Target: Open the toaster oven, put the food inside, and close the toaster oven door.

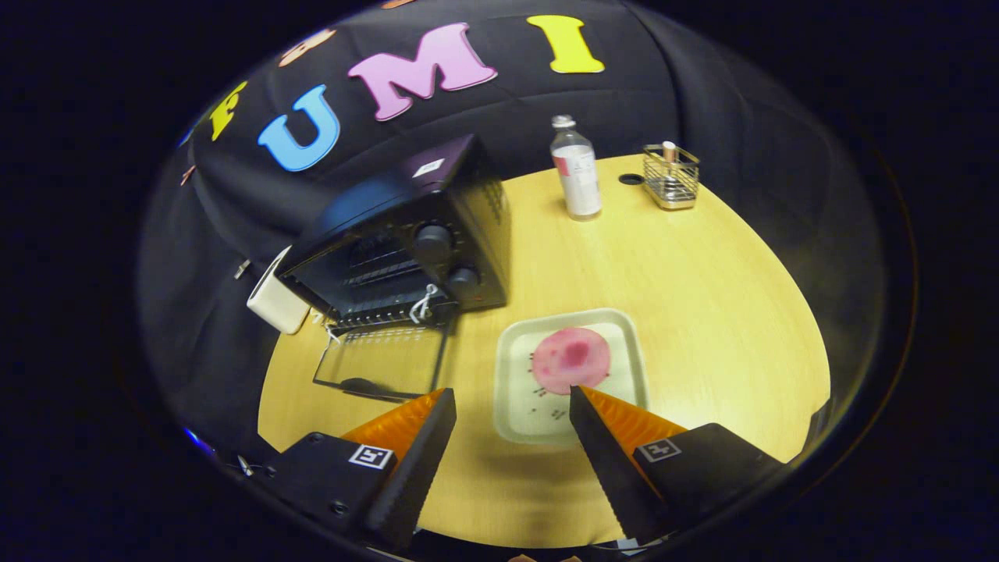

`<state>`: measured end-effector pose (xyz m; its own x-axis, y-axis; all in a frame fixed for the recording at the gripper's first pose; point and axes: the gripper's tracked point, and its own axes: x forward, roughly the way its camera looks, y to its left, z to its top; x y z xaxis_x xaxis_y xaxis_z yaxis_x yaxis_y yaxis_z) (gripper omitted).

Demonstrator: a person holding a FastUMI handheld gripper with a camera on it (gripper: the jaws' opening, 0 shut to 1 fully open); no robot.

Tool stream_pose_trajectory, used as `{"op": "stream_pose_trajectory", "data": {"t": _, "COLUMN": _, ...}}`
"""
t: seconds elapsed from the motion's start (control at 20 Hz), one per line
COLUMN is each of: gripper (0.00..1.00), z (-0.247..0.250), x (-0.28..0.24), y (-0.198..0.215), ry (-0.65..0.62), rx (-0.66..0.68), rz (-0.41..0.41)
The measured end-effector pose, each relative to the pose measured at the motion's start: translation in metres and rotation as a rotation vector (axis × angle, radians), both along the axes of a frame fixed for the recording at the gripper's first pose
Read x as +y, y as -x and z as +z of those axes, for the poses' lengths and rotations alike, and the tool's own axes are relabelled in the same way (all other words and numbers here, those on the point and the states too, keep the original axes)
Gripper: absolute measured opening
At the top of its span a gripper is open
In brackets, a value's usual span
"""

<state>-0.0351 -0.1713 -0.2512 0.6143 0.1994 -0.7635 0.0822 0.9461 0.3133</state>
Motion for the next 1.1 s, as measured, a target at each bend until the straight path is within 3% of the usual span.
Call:
{"op": "stream_pose_trajectory", "data": {"t": 0.25, "gripper": 0.99, "z": -0.029, "x": -0.047, "y": -0.005, "ry": 0.004, "rx": 0.058, "rz": -0.052}}
{"op": "stream_pose_trajectory", "data": {"t": 0.5, "gripper": 1.0, "z": -0.063, "x": -0.068, "y": -0.013, "ry": 0.118, "rx": 0.076, "rz": -0.002}}
{"op": "stream_pose_trajectory", "data": {"t": 0.85, "gripper": 1.0, "z": -0.09, "x": -0.068, "y": -0.013, "ry": 0.177, "rx": 0.134, "rz": 0.041}}
{"op": "stream_pose_trajectory", "data": {"t": 1.05, "gripper": 0.94, "z": -0.096, "x": -0.07, "y": -0.008, "ry": 0.262, "rx": 0.141, "rz": 0.07}}
{"op": "stream_pose_trajectory", "data": {"t": 1.1, "gripper": 0.87, "z": -0.097, "x": -0.069, "y": -0.009, "ry": 0.264, "rx": 0.14, "rz": 0.076}}
